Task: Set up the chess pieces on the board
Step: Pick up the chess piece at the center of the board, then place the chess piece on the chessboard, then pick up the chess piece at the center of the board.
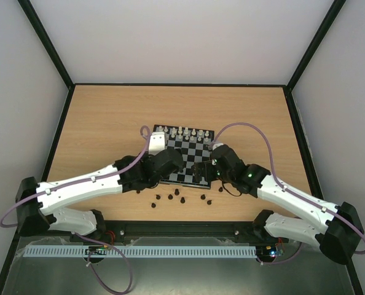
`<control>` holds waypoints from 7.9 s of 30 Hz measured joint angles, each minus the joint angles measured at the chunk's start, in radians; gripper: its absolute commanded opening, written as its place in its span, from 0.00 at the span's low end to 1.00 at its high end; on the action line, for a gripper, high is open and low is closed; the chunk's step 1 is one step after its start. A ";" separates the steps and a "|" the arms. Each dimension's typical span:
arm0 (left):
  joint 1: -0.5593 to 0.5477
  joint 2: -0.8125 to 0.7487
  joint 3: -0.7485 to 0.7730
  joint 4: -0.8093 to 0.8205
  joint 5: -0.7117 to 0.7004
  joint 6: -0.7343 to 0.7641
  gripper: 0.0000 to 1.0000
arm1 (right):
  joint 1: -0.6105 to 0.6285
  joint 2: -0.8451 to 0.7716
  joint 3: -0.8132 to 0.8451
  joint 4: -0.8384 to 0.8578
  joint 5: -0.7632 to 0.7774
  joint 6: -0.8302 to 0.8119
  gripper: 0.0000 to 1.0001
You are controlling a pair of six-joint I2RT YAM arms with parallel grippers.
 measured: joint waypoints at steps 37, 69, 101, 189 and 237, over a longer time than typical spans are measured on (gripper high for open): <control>0.318 -0.069 -0.401 0.430 0.351 0.396 0.99 | -0.261 0.280 0.018 -0.114 0.166 0.078 0.57; 0.408 -0.046 -0.459 0.518 0.526 0.437 0.99 | -0.272 0.472 0.093 -0.063 0.115 0.031 0.29; 0.412 -0.039 -0.468 0.533 0.553 0.440 0.99 | -0.275 0.452 0.050 -0.078 0.109 0.053 0.15; 0.451 -0.039 -0.499 0.548 0.556 0.439 0.99 | 0.018 0.615 0.308 -0.207 0.075 0.018 0.28; 0.369 -0.198 -0.573 0.644 0.701 0.375 0.99 | -0.024 0.456 0.912 -0.346 0.065 0.072 0.99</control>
